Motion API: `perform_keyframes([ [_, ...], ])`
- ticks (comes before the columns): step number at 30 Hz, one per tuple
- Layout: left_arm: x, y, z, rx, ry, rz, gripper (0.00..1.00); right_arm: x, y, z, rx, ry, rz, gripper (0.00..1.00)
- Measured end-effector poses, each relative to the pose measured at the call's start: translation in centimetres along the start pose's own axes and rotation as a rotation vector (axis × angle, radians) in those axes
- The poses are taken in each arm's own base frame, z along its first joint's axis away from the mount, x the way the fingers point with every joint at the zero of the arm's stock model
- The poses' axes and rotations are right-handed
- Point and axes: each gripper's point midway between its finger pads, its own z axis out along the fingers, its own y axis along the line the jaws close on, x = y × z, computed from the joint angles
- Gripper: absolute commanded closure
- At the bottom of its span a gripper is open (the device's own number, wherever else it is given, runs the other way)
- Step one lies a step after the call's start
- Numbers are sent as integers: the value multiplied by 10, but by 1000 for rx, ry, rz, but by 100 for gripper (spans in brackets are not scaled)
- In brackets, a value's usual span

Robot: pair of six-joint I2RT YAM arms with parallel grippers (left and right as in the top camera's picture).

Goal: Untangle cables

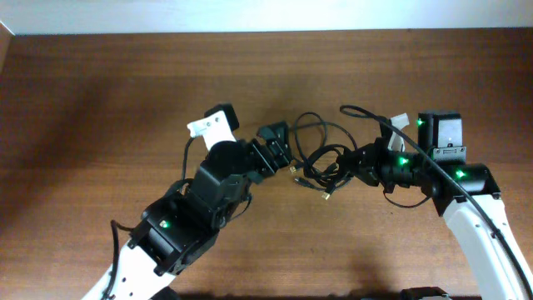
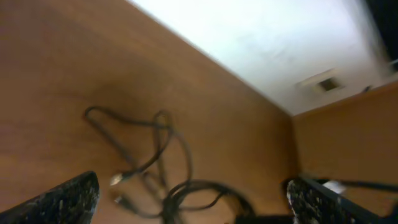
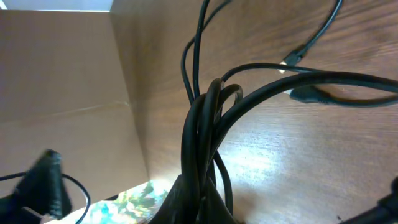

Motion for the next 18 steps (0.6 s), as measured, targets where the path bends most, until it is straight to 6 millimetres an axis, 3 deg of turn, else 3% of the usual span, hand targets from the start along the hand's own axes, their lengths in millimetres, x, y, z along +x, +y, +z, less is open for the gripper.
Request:
perform_keyframes([
  [7,37,20,-5,-56,184,31,1,-13,13,-1,-46,-46,-65,96],
  [13,54,10,-9,-4,281,-13,1,-26,47,-5,-180,-82,-149,96],
  [18,52,-11,-9,89,291,-55,1,-29,73,-12,-289,-76,-168,96],
])
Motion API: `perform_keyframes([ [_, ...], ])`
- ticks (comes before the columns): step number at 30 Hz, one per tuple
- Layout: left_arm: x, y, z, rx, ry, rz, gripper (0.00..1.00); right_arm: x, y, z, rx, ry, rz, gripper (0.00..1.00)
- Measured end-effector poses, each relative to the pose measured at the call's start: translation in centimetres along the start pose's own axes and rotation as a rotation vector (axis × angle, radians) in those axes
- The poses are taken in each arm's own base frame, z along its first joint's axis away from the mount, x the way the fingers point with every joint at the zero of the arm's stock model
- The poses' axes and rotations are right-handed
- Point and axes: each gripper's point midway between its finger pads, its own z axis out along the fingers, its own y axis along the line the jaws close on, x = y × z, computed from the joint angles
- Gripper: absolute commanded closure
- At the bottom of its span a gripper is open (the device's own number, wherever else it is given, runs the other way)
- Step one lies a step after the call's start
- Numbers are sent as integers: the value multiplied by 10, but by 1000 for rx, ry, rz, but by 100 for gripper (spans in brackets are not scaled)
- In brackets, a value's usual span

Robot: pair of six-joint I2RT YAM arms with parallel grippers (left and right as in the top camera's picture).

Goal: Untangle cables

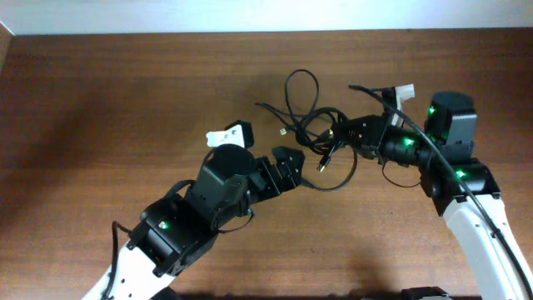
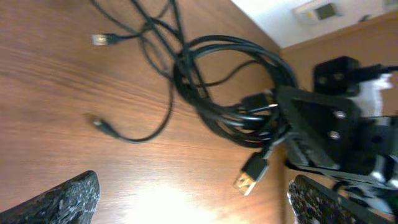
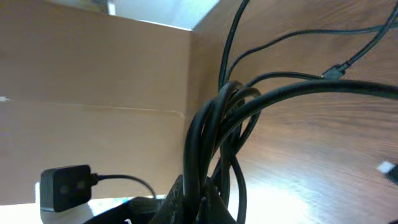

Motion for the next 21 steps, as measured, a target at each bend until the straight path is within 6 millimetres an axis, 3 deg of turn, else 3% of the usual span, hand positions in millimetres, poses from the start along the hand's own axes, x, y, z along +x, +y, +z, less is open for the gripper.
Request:
perform_keyframes([
  [12,-12,-30,-2,125,-41,-27,1,-8,67,-8,-247,33,-36,96],
  [21,-32,-54,-8,228,-123,-97,1,-5,88,-14,-319,70,-33,96],
])
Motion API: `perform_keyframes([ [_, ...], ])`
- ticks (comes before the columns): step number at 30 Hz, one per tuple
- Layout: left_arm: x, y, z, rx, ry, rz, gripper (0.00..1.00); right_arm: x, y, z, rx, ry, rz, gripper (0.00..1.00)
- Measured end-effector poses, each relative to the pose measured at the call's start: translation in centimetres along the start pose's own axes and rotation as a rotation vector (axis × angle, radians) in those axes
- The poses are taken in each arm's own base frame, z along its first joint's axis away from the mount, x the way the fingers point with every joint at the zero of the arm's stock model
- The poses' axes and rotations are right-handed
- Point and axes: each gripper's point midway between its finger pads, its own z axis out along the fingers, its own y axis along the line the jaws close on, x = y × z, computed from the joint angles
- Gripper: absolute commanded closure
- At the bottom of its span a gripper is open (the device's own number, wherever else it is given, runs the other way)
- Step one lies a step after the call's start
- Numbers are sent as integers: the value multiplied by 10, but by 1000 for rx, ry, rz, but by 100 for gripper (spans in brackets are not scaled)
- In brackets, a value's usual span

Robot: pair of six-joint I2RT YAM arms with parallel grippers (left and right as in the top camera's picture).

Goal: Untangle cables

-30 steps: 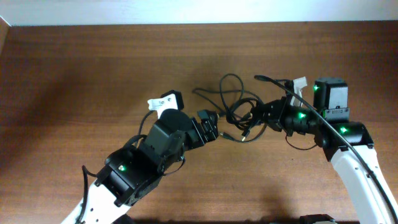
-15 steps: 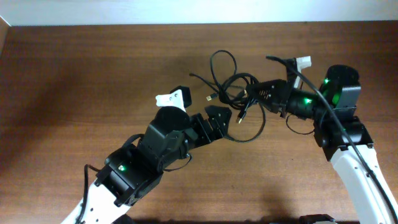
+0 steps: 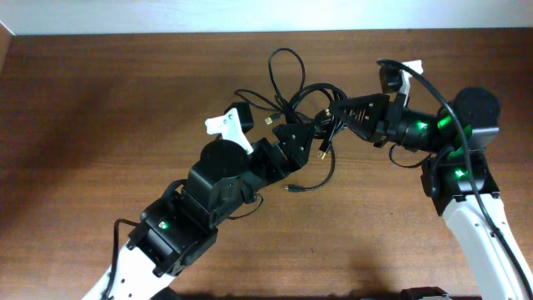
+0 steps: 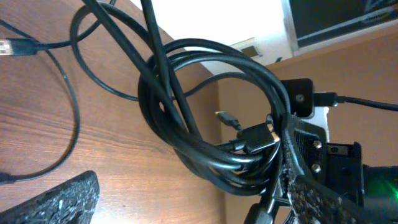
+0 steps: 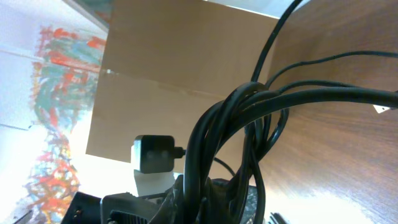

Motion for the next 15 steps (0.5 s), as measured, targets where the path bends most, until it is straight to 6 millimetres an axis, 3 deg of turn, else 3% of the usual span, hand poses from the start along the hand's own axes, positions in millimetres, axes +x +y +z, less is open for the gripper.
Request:
perform_keyframes([
  [10,-5,-8,11,35,-24,-8,3,4,20,-1,-56,31,-18,96],
  [15,-13,-13,19,54,-64,-21,21,5,26,-1,-73,42,-26,96],
])
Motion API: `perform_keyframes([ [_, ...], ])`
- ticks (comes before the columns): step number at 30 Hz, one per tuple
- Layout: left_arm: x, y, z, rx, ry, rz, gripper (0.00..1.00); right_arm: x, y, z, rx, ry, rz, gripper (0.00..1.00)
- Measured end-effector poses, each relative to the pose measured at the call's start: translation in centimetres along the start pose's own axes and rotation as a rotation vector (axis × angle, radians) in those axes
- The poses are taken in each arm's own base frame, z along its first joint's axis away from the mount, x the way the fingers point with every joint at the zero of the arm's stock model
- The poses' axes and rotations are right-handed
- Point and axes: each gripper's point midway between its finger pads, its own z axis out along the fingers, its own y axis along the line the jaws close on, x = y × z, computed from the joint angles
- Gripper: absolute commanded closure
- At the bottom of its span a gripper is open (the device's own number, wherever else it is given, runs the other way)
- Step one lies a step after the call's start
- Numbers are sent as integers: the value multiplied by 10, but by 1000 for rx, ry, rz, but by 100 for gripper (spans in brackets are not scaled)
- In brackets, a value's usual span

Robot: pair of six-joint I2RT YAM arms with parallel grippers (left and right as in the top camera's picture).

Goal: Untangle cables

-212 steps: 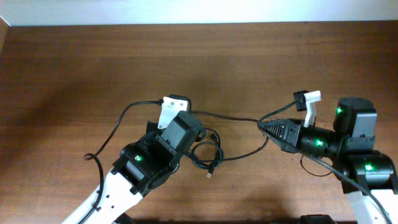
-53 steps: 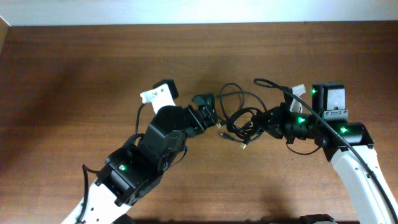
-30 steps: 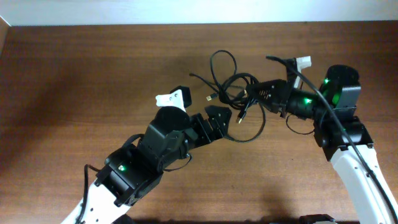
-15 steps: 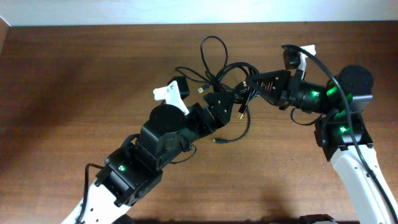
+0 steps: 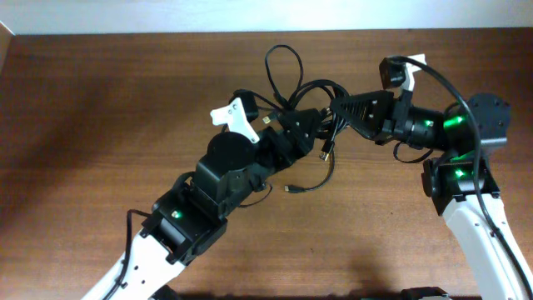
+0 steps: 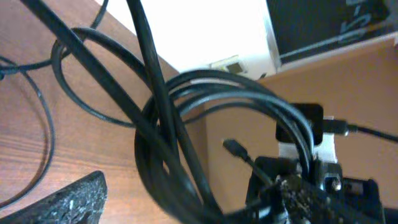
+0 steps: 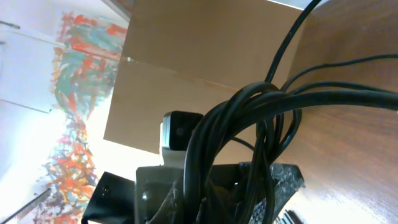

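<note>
A tangle of black cables (image 5: 304, 87) hangs above the wooden table (image 5: 100, 117). My right gripper (image 5: 343, 105) is shut on its right side. The thick loops rise from that grip in the right wrist view (image 7: 249, 118). My left gripper (image 5: 305, 125) is open just under the tangle, and its fingers (image 6: 74, 196) stand wide apart with the thick loops (image 6: 168, 143) between them. A USB plug (image 5: 325, 153) dangles below the bundle. One thin loop (image 5: 281, 62) sticks out towards the far edge.
A thin cable end with a small plug (image 5: 289, 188) lies on the table below the bundle. The white wall (image 5: 250, 15) borders the far edge. The left arm's body (image 5: 225, 162) and the right arm (image 5: 454, 167) flank the bundle.
The left gripper has moved slightly up and right, so the thick loops now sit deeper between its open fingers. The right gripper still holds the bundle, shifted slightly farther back.
At first the right gripper held the tangle low over the table's middle, with the left gripper open beside it. Then the tangle was farther back and the left gripper sat below it. Later the open left fingers reached the loops, where they now straddle them.
</note>
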Motion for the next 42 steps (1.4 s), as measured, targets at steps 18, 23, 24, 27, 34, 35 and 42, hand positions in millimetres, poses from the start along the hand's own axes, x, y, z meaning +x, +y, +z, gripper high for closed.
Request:
perform_keyframes([
  [18,-32,-6,5,21,-164,-18,100,3,2,0,-5,21,-2,96],
  [23,-32,-6,5,20,-164,-17,100,4,2,0,-5,24,-2,82],
  [24,-32,-6,5,19,-164,-17,100,4,2,0,-5,25,-7,73],
  [27,-31,-7,5,21,-159,-8,100,7,2,0,-6,40,-32,33],
  [34,-29,-8,5,16,-153,137,100,10,2,0,-11,59,-146,0],
  [35,-29,-8,5,12,-154,180,100,11,2,0,-11,63,-161,1],
  [42,-35,-24,-17,33,-186,503,100,16,-22,-1,44,81,-124,1],
])
